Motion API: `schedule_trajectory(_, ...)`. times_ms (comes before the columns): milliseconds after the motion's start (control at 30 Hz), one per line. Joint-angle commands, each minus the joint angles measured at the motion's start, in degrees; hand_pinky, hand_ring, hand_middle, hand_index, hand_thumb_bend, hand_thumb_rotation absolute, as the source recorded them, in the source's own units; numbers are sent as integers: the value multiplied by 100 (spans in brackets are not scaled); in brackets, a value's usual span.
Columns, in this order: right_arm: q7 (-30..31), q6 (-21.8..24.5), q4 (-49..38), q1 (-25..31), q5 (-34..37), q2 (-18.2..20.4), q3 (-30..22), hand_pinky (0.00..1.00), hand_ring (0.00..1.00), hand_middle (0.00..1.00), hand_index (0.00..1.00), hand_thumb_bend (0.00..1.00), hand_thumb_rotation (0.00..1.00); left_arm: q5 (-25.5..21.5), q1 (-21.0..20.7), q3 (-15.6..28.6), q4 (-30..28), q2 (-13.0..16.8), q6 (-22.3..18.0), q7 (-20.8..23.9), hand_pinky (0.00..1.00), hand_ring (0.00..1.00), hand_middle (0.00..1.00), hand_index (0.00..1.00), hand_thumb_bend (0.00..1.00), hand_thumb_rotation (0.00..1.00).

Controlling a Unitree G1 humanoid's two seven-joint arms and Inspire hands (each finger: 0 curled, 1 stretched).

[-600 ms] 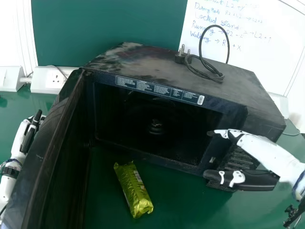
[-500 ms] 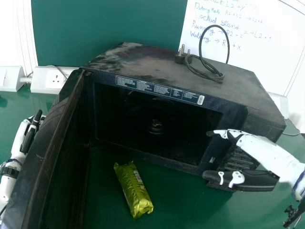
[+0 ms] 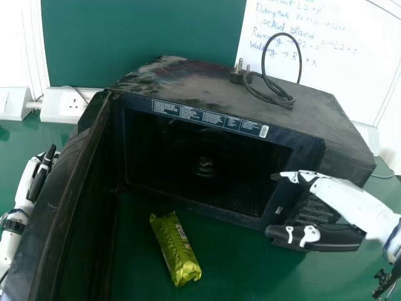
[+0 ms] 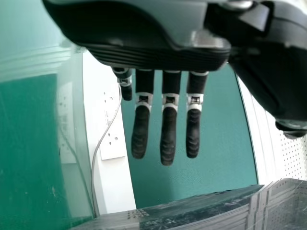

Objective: Put biscuit inside oven

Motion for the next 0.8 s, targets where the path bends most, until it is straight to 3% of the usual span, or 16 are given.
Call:
schedule_trajectory(0, 48, 87, -60, -76, 92, -118, 69, 100, 100, 100, 100, 100, 62, 4, -15, -6, 9, 24, -27, 34, 29, 33, 39, 48, 52, 7)
schedule_trajectory(67, 59, 136, -121, -98, 47, -183, 137, 100, 100, 100, 100, 100, 64, 2, -12, -6, 0, 23, -16, 33, 29, 33, 39, 48, 52, 7)
schedule_trajectory(233, 39, 300, -196, -269, 158, -320, 482, 100, 100, 100, 100, 97, 54, -28, -19, 0, 39, 12, -34, 10, 29, 33, 39, 48, 52, 8)
schedule_trajectory(433, -31, 506, -270, -674, 175, -686, 1238, 100, 100, 100, 100, 99, 64, 46, -19, -23, 27, 10, -58, 62, 29, 33, 39, 48, 52, 8)
schedule_trajectory(567, -77, 705, -227, -1033, 171, -829, 1856, 95, 100, 100, 100, 100, 59, 45, -38, -17, 53, -17, -59, 78, 29, 33, 39, 48, 52, 8)
schedule_trajectory(767, -186, 968, -264, -1414, -119, -892, 2614, 100, 98, 95, 100, 100, 60, 99, -30, -64, -40, -51, 16, 183, 28, 33, 39, 48, 52, 8)
